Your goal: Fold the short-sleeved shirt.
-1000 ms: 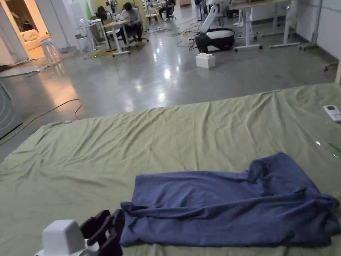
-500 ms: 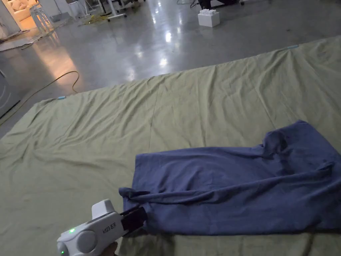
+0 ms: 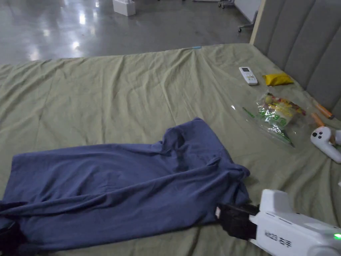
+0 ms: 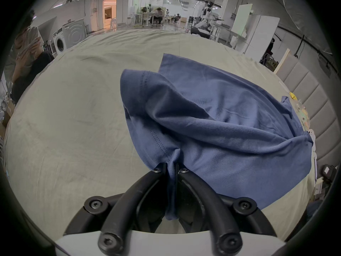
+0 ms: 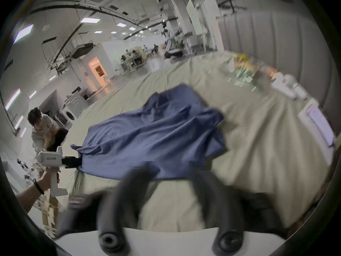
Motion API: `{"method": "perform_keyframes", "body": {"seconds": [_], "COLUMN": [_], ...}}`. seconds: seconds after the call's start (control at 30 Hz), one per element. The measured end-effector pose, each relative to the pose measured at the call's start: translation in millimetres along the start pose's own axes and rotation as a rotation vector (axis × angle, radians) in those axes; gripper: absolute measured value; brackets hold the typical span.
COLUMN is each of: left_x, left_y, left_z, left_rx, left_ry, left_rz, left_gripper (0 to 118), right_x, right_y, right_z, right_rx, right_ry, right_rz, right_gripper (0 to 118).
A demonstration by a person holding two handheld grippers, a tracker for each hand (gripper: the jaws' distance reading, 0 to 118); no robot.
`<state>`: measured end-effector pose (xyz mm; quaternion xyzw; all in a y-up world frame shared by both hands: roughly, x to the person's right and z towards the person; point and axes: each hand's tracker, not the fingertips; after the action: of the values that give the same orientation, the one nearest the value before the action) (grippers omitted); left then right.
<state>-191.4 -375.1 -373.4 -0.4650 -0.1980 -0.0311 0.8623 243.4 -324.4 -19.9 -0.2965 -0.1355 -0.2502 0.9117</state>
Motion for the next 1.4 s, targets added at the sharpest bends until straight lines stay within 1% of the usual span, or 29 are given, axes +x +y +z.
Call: {"method": "perform_keyframes", "body": {"seconds": [0.03, 0.07, 0.1, 0.17, 0.2, 0.23, 0.27, 0.3, 0.33, 0.37, 0.4, 0.43, 0.47, 0.57, 0.6, 0.67, 0.73, 0.9, 0.93, 0.97, 1.07, 1.13, 1.17, 1.2, 1.23, 1.27, 1.3, 1.33, 1.4], "left_x": [-0.1, -0.1, 0.1, 3.0, 3.2, 3.8, 4.0, 4.8, 5.3, 6.2, 5.9, 7.3, 6.7, -4.8, -7.8, -10.6, -13.4, -24.0, -32.6, -34.3, -33.9, -33.1, -34.8, -35.5, -36.6, -37.6, -37.4, -37.6, -34.5], "left_y": [-0.4, -0.1, -0.2, -2.8, -4.0, -5.5, -5.7, -5.7, -3.8, -2.5, -3.2, -3.5, -1.7, -0.1, -1.8, -12.8, -28.5, -96.3, -111.8, -124.7, -151.9, -163.5, -165.5, -164.7, -165.5, -165.3, -165.0, -161.4, -149.8], "left_z": [1.7, 2.2, 2.5, 6.3, 7.3, 8.5, 9.5, 10.9, 14.1, 21.7, 25.5, 35.4, 48.1, 81.4, 94.1, 114.5, 133.3, 177.3, 177.5, 178.3, 179.8, 172.7, 166.9, 162.3, 156.8, 156.3, 158.6, 168.2, 197.0], "left_rx": [-0.009, -0.010, -0.011, -0.015, -0.009, -0.002, 0.004, 0.008, 0.011, 0.028, 0.067, 0.096, 0.119, 0.176, 0.198, 0.225, 0.215, 0.167, 0.170, 0.128, 0.080, 0.078, 0.083, 0.047, 0.015, 0.024, 0.033, 0.051, 0.190], "left_ry": [0.005, 0.001, -0.002, -0.010, -0.010, -0.011, -0.010, -0.004, -0.004, -0.023, -0.012, -0.006, -0.012, -0.088, -0.090, -0.100, -0.086, -0.118, -0.119, -0.129, -0.150, -0.134, -0.126, -0.120, -0.115, -0.110, -0.086, -0.065, -0.058], "left_rz": [0.003, 0.018, 0.024, 0.022, 0.022, 0.027, 0.035, 0.034, 0.033, 0.010, -0.039, -0.044, -0.020, 0.118, 0.151, 0.150, 0.096, 0.126, 0.123, 0.101, 0.109, 0.098, 0.107, 0.132, 0.142, 0.136, 0.131, 0.121, 0.083], "left_gripper": [9, 9, 9, 9, 9, 9, 9, 9, 6, 5, 5, 5, 5, 5, 5, 5, 5, 5, 5, 5, 5, 5, 7, 21, 41, 65, 82, 83, 83], "right_x": [8.6, 14.5, 17.1, 31.2, 36.5, 29.4, 26.1, 24.4, 22.7, 14.6, 12.9, 11.2, 9.0, -3.0, -7.5, -18.8, -24.5, -30.1, -30.0, -29.1, -21.6, -17.5, -14.2, -11.8, -9.3, -7.6, -3.5, -2.7, -5.4], "right_y": [1.7, 4.2, -9.7, -12.0, -11.8, -4.3, -2.1, -0.9, -0.5, -4.5, -2.2, 0.6, 4.0, 11.7, 13.9, 14.5, 10.0, -27.6, -37.4, -46.7, -70.4, -80.4, -83.1, -85.6, -87.6, -88.2, -86.3, -83.6, -75.0], "right_z": [-20.5, -37.7, -42.4, -64.0, -70.9, -77.8, -80.2, -81.4, -82.7, -82.5, -79.5, -75.7, -70.0, -45.7, -38.8, -19.5, -0.1, 51.6, 60.8, 68.5, 82.2, 83.1, 80.9, 77.6, 73.2, 70.5, 70.6, 75.2, 88.9], "right_rx": [-0.031, -0.028, -0.077, -0.125, -0.121, -0.088, -0.059, -0.052, -0.045, -0.049, -0.049, -0.028, -0.007, 0.030, 0.033, 0.070, 0.097, 0.060, 0.030, 0.010, -0.056, -0.074, -0.081, -0.093, -0.137, -0.151, -0.128, -0.102, -0.015], "right_ry": [-0.102, -0.152, -0.172, -0.247, -0.232, -0.284, -0.324, -0.330, -0.300, -0.257, -0.299, -0.287, -0.265, -0.291, -0.302, -0.304, -0.277, -0.278, -0.277, -0.287, -0.294, -0.286, -0.291, -0.302, -0.319, -0.343, -0.332, -0.322, -0.290], "right_rz": [-0.011, -0.011, -0.082, -0.112, -0.117, -0.051, -0.033, 0.001, -0.001, -0.028, -0.013, -0.009, -0.020, 0.021, 0.036, 0.038, 0.033, 0.058, 0.083, 0.087, 0.064, 0.030, 0.028, 0.026, 0.024, 0.025, 0.023, 0.031, 0.037], "right_gripper": [88, 86, 83, 82, 75, 66, 51, 23, 9, 7, 5, 5, 5, 5, 5, 5, 5, 5, 5, 5, 5, 5, 6, 15, 39, 66, 77, 75, 75]}}
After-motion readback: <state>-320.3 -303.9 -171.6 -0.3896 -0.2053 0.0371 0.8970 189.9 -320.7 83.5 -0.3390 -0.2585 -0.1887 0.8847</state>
